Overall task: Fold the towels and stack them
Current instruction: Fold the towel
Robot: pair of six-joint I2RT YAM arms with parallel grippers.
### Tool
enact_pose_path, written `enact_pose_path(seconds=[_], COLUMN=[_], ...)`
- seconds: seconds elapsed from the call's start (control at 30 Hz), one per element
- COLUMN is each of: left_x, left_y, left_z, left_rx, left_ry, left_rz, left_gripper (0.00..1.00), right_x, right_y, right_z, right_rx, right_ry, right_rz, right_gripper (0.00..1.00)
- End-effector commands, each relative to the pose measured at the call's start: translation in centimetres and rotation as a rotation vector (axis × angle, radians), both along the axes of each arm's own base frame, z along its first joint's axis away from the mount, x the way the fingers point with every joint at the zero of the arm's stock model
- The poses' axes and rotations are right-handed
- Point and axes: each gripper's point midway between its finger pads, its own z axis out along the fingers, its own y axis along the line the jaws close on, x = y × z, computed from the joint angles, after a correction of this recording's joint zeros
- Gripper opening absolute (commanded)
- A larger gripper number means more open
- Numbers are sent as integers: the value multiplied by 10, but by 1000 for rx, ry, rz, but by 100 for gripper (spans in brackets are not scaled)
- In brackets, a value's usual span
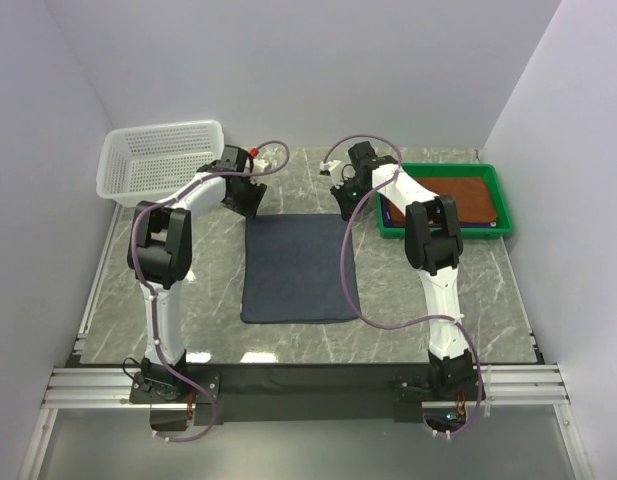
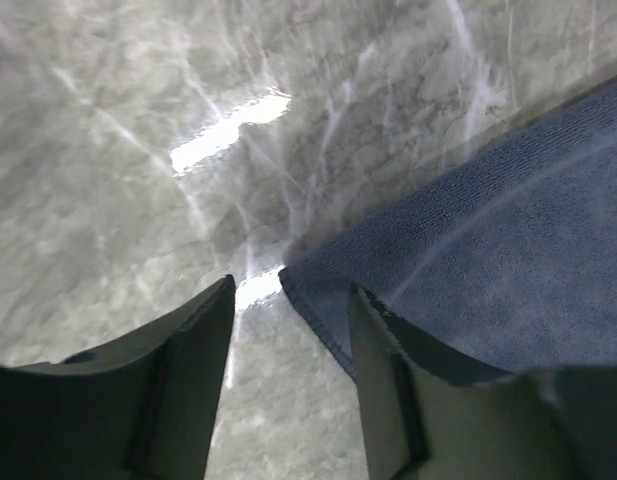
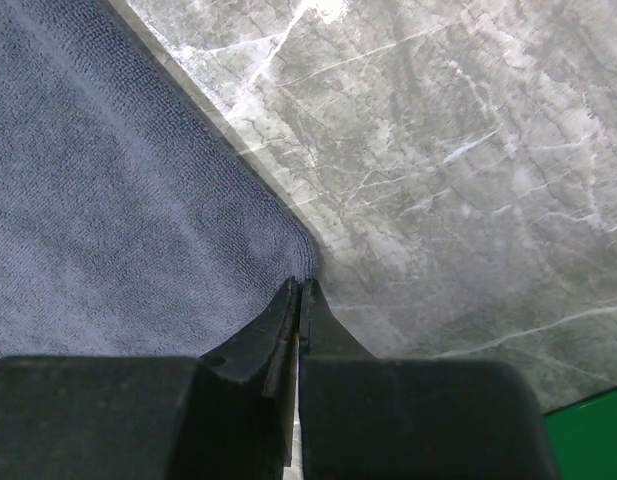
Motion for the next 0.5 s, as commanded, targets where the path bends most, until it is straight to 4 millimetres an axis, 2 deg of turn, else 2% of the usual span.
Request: enact_pose_path(seconds=[0.0, 0.03, 0.17, 0.47], left_x=[7, 7, 10, 3], left_y=[-9, -10, -11, -5], left_z=[-4, -4, -4, -30], left_rx=[-25, -30, -40, -17], left_ry=[3, 4, -14, 42], left_rz=[-42, -47, -51, -31], left_gripper=[52, 48, 48, 48], right_x=[-2, -3, -3, -3], right_y=[0, 1, 0, -1], right_z=[-9, -9, -10, -10], right_rx=[-17, -17, -17, -18], right_ry=[-7, -8, -6, -6], right_rz=[2, 6, 0, -5], right_gripper=[0, 0, 0, 0])
